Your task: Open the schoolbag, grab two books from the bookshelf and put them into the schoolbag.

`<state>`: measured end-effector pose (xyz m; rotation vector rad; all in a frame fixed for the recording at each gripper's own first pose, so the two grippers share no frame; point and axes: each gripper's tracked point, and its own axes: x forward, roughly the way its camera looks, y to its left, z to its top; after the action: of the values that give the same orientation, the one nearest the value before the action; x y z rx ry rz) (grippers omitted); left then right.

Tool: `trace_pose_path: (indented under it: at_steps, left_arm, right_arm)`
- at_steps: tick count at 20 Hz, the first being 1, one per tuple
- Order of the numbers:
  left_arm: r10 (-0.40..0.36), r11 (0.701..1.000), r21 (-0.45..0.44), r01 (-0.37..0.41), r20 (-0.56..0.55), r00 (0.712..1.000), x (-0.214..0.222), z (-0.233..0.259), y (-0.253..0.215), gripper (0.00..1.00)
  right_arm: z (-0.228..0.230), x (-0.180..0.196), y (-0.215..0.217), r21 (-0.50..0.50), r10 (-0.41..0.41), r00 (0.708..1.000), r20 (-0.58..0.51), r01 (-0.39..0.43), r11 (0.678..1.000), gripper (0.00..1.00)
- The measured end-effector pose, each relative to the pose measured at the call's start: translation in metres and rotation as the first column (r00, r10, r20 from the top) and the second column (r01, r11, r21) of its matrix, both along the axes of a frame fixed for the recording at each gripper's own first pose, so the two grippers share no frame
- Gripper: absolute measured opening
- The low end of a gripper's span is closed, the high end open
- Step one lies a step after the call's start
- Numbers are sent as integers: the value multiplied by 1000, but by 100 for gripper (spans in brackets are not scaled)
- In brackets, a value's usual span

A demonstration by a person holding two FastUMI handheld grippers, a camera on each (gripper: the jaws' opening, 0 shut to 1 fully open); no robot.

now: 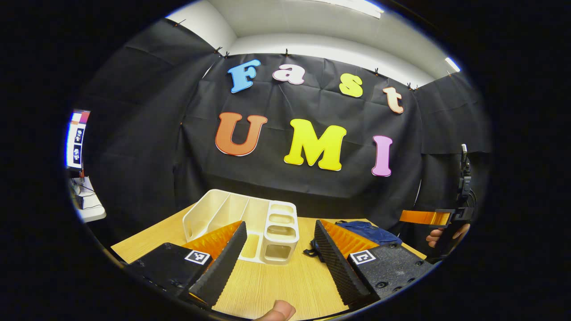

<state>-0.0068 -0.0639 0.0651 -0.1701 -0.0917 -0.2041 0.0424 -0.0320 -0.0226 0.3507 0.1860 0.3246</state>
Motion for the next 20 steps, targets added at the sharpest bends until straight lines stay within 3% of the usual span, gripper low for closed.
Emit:
trace_pose_path:
  at_steps: [2,4,7,9,12,13,14,15,18,20]
  left_arm:
    - [15,1000,8,-15,5,1000,-8,-3,9,98]
    - [-4,1000,17,4,-14,1000,-17,-11,8,100]
    - [-16,1000,15,16,-32,999,-27,-23,9,98]
    - [-17,1000,19,17,-28,999,-29,-26,10,98]
    - [4,997,80,-5,8,1000,-31,-22,10,98]
    - [18,995,94,-19,17,1000,-32,-22,12,98]
    - [32,995,98,-35,28,999,-31,-21,14,97]
    - [41,994,98,-45,35,999,-29,-21,15,98]
    - [6,992,125,-8,10,1000,-22,-33,-4,98]
    - [25,988,156,-24,-8,1000,-15,-43,-7,98]
  right_arm:
    - [8,-18,-11,-49,-41,998,49,44,998,99]
    - [21,-38,-19,-61,-92,990,108,99,993,90]
    - [24,-71,-28,-101,-138,973,185,158,982,99]
    - [17,-85,-37,-130,-164,967,197,192,973,95]
    - [14,-97,-46,-175,-192,953,236,236,956,94]
    - [12,-100,-50,-197,-201,947,251,253,947,99]
    - [7,-103,-51,-210,-201,945,257,258,943,91]
    - [5,-107,-50,-214,-198,946,258,256,943,95]
    - [-1,-111,-56,-215,-206,944,259,265,940,97]
    - [-3,-109,-60,-215,-221,942,251,277,937,97]
